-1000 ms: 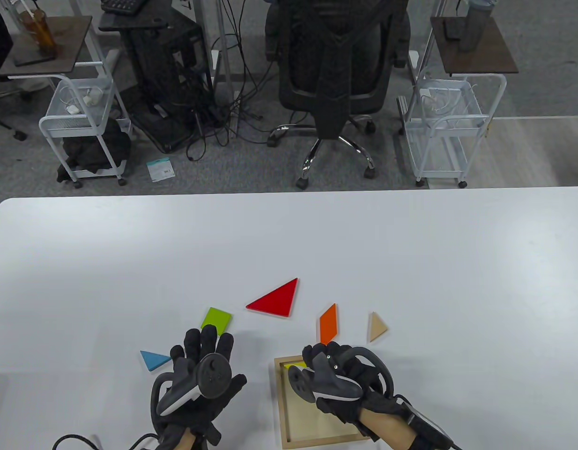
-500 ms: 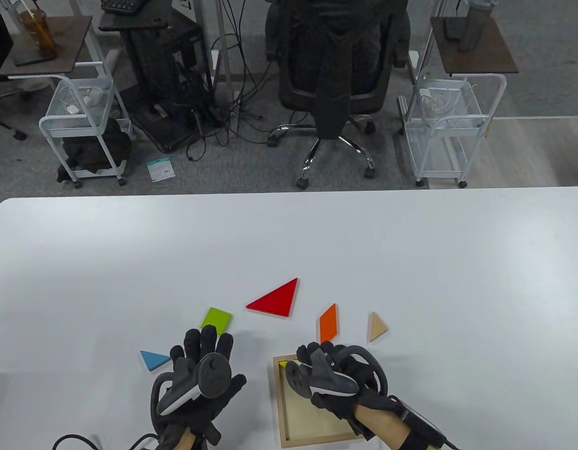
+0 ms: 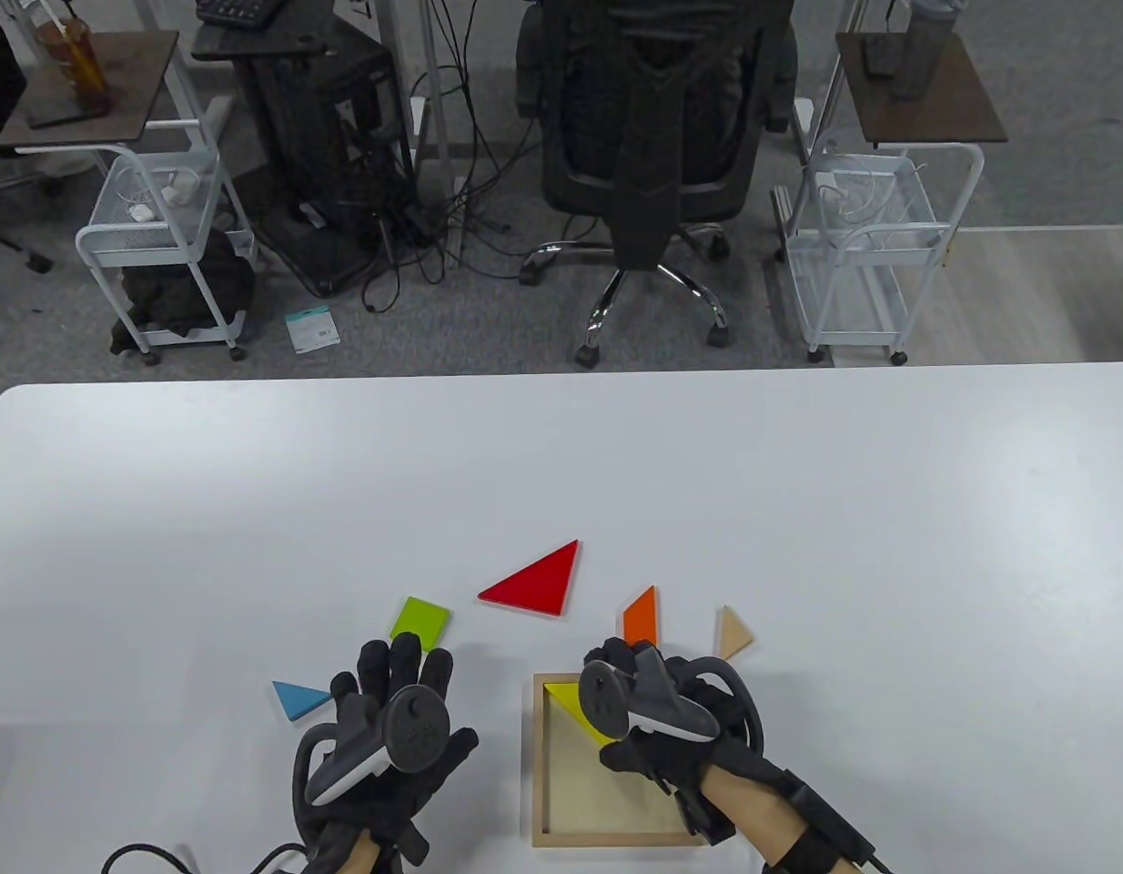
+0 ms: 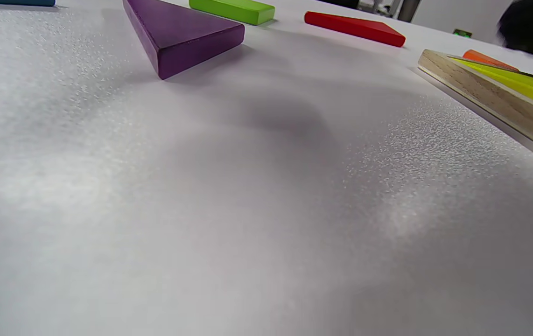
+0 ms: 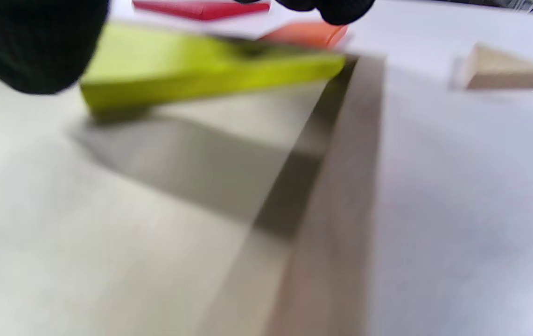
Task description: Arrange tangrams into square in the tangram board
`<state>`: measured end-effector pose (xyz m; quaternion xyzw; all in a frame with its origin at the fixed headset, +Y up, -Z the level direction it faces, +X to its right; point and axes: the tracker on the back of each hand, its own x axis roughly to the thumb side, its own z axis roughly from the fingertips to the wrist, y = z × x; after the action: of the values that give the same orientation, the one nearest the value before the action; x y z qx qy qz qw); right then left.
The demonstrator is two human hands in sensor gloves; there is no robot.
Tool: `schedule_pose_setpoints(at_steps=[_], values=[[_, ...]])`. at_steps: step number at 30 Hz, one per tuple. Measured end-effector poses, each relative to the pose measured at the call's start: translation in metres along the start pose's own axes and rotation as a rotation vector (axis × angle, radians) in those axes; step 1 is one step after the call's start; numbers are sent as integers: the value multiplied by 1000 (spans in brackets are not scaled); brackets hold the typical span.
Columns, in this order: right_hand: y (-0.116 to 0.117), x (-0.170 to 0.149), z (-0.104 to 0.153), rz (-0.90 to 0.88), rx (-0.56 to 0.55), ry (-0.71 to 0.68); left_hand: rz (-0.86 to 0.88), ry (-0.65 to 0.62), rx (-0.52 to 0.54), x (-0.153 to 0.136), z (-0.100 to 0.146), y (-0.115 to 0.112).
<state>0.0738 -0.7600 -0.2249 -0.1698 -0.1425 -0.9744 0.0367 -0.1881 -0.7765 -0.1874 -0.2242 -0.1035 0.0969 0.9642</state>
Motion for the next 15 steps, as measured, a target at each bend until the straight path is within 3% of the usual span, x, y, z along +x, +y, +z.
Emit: schedule_pose_setpoints(at_steps=[4,7,11,15], values=[[-31,-39,31,-39,-208,143,6,3,1,-1,0,0],[-38,-78,58,-24,-276,305,7,5,3,-1,0,0],[-9,-122,80,-113,-254,437,8,13,5,-3,0,1],[14,-142,81,-205,-193,465,14,37,4,-7,0,1]])
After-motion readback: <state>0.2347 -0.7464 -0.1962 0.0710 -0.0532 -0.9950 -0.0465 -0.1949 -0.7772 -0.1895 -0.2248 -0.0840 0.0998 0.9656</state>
